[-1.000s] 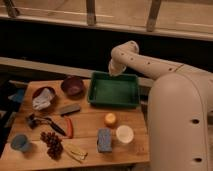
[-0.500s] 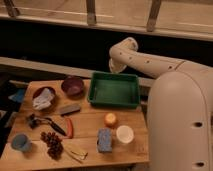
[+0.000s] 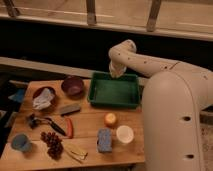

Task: Place fork in tray

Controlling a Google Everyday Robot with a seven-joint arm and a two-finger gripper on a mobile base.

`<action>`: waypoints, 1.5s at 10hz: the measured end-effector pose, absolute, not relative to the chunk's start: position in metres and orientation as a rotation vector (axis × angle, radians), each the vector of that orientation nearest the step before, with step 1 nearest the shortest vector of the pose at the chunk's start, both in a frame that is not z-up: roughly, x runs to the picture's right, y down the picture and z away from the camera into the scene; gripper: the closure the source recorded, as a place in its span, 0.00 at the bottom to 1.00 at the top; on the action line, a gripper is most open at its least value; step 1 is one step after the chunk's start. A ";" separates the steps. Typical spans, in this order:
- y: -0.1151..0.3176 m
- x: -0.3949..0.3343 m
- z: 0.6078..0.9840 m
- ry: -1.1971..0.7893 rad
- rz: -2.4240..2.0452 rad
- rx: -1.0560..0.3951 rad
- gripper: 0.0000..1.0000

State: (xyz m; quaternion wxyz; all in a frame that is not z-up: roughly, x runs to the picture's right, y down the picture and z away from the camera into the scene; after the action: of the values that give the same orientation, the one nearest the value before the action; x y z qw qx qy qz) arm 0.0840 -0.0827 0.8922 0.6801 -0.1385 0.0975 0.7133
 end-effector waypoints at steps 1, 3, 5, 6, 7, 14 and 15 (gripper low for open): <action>-0.074 0.082 0.898 0.238 1.598 -0.334 1.00; -0.053 0.077 0.913 0.274 1.598 -0.398 1.00; -0.033 0.074 0.926 0.304 1.599 -0.458 1.00; -0.029 0.069 0.929 0.306 1.600 -0.485 1.00; -0.020 0.063 0.933 0.314 1.593 -0.522 1.00; 0.000 0.044 0.939 0.335 1.560 -0.652 0.48; -0.001 0.043 0.939 0.329 1.556 -0.661 0.40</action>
State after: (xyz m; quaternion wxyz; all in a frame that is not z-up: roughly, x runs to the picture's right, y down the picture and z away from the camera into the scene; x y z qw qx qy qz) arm 0.0429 -0.0011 0.9387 0.6516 -0.2912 0.1448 0.6853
